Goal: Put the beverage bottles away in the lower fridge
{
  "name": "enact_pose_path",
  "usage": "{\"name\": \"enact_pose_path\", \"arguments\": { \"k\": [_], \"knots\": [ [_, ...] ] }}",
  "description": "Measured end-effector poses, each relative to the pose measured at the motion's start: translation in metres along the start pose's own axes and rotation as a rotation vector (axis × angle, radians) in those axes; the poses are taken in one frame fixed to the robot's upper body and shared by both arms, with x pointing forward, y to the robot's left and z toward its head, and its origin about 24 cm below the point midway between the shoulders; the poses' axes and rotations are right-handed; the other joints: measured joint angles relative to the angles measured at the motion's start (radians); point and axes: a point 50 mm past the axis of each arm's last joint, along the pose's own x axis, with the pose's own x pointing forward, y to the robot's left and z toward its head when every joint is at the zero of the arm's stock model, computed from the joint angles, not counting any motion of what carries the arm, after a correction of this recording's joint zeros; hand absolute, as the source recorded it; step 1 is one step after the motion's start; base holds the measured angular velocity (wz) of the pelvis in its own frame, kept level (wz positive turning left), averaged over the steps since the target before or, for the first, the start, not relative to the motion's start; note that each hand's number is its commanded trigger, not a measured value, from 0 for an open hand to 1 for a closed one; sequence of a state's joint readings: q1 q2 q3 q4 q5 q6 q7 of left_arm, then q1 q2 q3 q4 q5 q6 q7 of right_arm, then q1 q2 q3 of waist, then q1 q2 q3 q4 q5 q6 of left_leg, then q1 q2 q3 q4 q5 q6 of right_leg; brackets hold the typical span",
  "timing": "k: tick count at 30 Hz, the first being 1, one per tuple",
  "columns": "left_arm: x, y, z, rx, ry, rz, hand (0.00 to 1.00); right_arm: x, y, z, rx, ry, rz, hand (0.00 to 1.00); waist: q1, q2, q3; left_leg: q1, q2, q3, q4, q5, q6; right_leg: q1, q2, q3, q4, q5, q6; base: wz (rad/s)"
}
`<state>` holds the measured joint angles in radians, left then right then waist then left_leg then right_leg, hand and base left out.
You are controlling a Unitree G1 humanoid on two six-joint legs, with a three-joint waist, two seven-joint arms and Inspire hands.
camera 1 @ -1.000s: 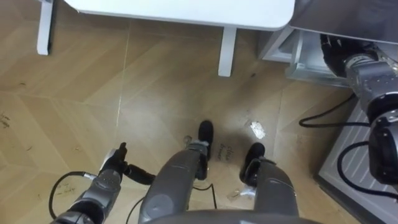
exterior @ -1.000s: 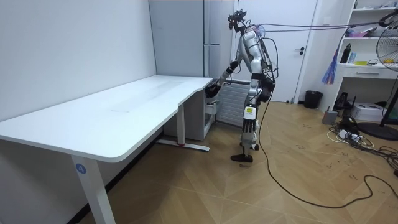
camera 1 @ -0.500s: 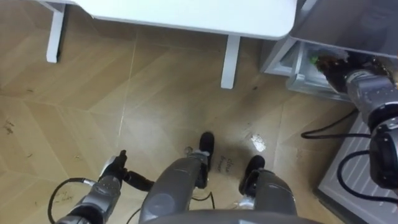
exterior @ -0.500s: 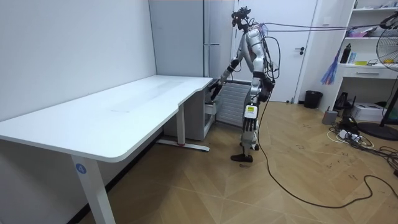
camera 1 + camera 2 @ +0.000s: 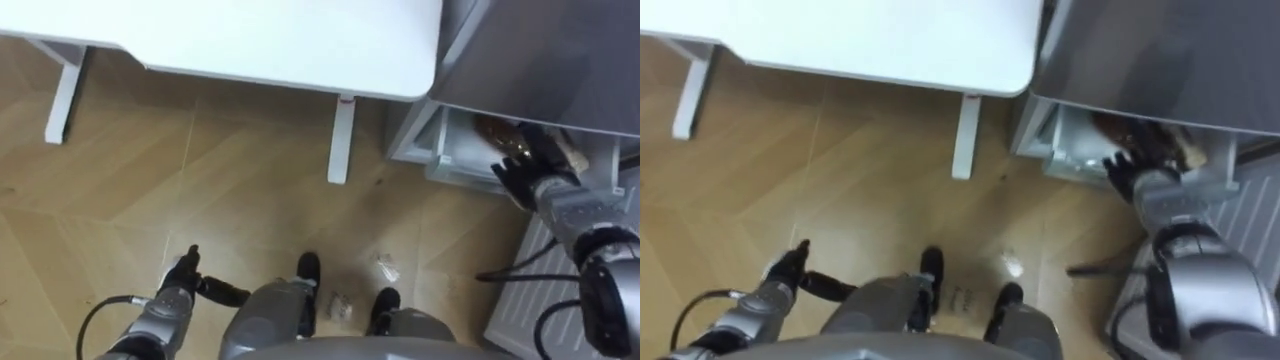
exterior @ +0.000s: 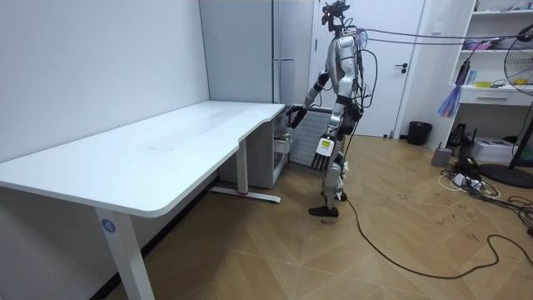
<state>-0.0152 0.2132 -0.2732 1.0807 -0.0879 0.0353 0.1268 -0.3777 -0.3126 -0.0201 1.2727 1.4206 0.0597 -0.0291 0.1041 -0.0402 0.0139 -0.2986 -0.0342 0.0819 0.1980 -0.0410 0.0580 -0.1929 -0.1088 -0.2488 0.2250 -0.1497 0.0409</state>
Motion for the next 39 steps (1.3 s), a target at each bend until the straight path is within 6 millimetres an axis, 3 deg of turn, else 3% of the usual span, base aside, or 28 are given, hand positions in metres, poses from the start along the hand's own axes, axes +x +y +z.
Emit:
{"name": "enact_pose_path", "arguments": {
  "k": [7,10,16,23,29,34,36,38,39],
  "knots": [
    [-0.006,-0.002,-0.024,-0.082,0.033,0.013,0.00,-0.016,-0.080,-0.029,-0.180,0.050,-0.150,0.00,-0.029,0.024,-0.0156,0.124,0.009,0.015,-0.017,-0.023,-0.014,0.128,0.017,0.025,-0.056,0.004,-0.002,-0.12],
    [-0.012,0.000,-0.040,-0.121,0.061,0.036,0.00,-0.025,-0.103,-0.038,-0.211,0.076,-0.195,0.00,-0.047,0.024,-0.0145,0.158,0.011,0.025,-0.031,-0.025,-0.018,0.152,0.019,0.033,-0.057,0.000,-0.003,-0.10],
    [-0.018,0.002,-0.058,-0.166,0.090,0.105,0.00,-0.034,-0.123,-0.050,-0.295,0.101,-0.228,0.00,-0.077,0.007,-0.0037,0.211,0.017,0.031,-0.028,-0.044,-0.029,0.203,0.025,0.043,-0.058,-0.015,-0.008,-0.06],
    [-0.021,0.003,-0.065,-0.179,0.098,0.122,0.00,-0.038,-0.129,-0.053,-0.311,0.089,-0.235,0.00,-0.083,0.009,-0.0041,0.235,0.021,0.048,-0.027,-0.058,-0.031,0.220,0.026,0.057,-0.059,-0.019,-0.008,-0.07],
    [-0.024,0.002,-0.073,-0.177,0.119,0.134,0.00,-0.041,-0.134,-0.060,-0.295,0.103,-0.261,0.00,-0.098,0.024,-0.0084,0.241,0.023,0.050,-0.004,-0.082,-0.031,0.245,0.028,0.060,-0.072,-0.019,-0.007,-0.01],
    [-0.022,0.000,-0.071,-0.184,0.126,0.128,0.00,-0.034,-0.119,-0.059,-0.149,0.079,-0.245,0.00,-0.095,0.044,-0.0127,0.205,0.024,0.054,0.011,-0.091,-0.028,0.207,0.028,0.071,-0.059,-0.022,-0.004,-0.05],
    [-0.019,-0.001,-0.064,-0.168,0.107,0.118,0.00,-0.029,-0.108,-0.058,-0.092,0.069,-0.231,0.00,-0.096,0.054,-0.0114,0.161,0.028,0.053,0.039,-0.094,-0.025,0.162,0.027,0.071,-0.029,-0.022,-0.005,0.00],
    [-0.015,-0.003,-0.052,-0.166,0.084,0.103,0.00,-0.023,-0.092,-0.056,-0.061,0.060,-0.197,0.00,-0.095,0.064,-0.0039,0.098,0.037,0.053,0.083,-0.100,-0.022,0.099,0.027,0.070,0.021,-0.025,-0.008,0.00],
    [-0.012,-0.004,-0.045,-0.183,0.075,0.100,0.00,-0.019,-0.081,-0.055,-0.036,0.055,-0.173,0.00,-0.093,0.069,0.0041,0.056,0.041,0.049,0.116,-0.103,-0.020,0.061,0.026,0.069,0.054,-0.029,-0.010,0.10]
  ]
}}
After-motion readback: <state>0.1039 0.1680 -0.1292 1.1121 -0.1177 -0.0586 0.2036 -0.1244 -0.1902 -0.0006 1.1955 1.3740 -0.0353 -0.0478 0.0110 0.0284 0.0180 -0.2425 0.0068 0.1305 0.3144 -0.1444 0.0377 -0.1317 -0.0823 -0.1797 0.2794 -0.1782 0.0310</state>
